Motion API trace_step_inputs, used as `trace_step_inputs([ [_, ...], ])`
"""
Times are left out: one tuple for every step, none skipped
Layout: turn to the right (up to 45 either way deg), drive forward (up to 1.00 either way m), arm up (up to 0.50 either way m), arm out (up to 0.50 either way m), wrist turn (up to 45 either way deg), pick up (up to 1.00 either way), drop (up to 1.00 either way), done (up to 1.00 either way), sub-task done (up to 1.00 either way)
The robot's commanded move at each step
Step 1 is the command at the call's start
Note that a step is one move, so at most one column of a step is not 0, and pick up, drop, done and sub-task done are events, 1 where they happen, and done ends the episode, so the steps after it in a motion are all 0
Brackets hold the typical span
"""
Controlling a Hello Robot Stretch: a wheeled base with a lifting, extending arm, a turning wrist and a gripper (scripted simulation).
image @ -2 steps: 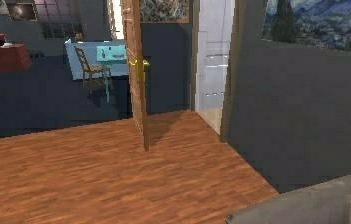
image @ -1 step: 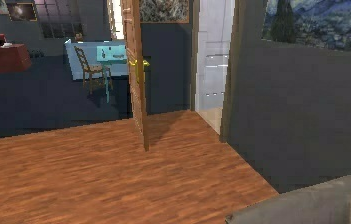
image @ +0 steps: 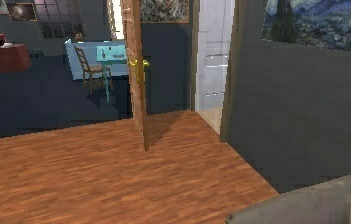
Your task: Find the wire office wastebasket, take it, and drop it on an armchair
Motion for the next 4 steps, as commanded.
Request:
trace_step_inputs([
  [0.0,0.00,-0.38,0.00,0.0,0.00,0.00,0.00,0.00],
  [0.0,0.00,-0.32,0.00,0.0,0.00,0.00,0.00,0.00],
  [0.0,0.00,0.00,0.00,0.0,0.00,1.00,0.00,0.00],
  [0.0,0.00,0.10,0.00,0.0,0.00,0.00,0.00,0.00],
])
